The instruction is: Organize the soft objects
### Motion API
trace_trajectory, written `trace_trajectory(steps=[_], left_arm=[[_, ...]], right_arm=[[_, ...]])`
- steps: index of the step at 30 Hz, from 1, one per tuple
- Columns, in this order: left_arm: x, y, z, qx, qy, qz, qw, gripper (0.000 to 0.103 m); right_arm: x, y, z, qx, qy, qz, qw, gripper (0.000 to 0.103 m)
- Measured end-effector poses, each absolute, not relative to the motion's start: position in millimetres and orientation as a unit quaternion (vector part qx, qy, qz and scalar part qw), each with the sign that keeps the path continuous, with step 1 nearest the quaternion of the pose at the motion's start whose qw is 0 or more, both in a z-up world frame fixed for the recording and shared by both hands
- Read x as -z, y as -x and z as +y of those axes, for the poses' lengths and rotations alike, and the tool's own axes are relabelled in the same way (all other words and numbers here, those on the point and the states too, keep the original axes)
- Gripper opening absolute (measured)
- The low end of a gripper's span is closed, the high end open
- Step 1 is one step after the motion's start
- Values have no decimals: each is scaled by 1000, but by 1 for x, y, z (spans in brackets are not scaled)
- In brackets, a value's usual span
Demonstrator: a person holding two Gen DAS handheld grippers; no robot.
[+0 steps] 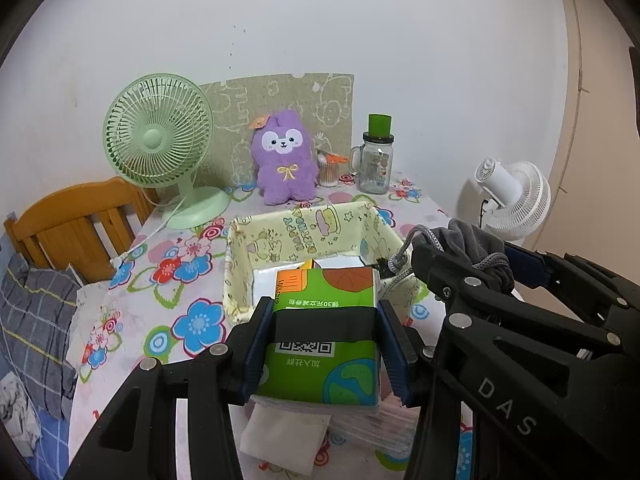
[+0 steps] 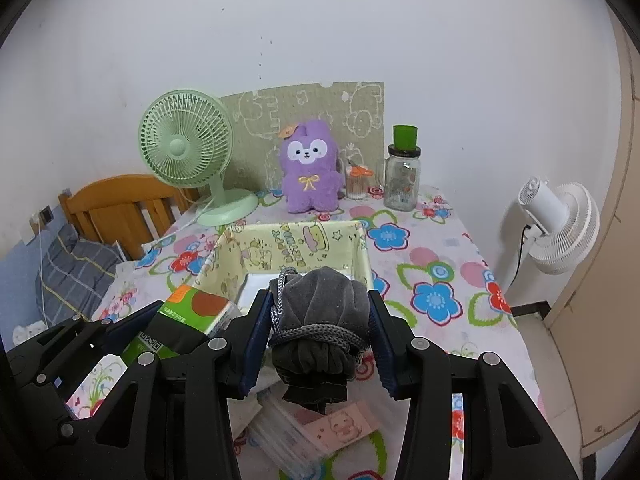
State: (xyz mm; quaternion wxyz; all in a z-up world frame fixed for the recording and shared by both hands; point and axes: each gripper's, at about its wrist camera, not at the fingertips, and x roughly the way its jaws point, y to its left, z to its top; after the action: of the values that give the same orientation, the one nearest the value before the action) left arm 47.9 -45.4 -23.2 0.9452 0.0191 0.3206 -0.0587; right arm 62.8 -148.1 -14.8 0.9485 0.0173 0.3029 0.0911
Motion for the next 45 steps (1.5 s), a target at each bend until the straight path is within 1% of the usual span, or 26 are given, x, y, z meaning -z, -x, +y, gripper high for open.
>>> trace_trajectory(steps=[37, 45], left_arm=[[17, -143, -38, 39, -39, 310, 949, 52], [25, -166, -32, 37, -29, 325, 945, 52]], right_arm=[[13, -165, -142, -98, -23, 299, 949, 50], [20, -186, -138, -94, -22, 305, 948, 50]])
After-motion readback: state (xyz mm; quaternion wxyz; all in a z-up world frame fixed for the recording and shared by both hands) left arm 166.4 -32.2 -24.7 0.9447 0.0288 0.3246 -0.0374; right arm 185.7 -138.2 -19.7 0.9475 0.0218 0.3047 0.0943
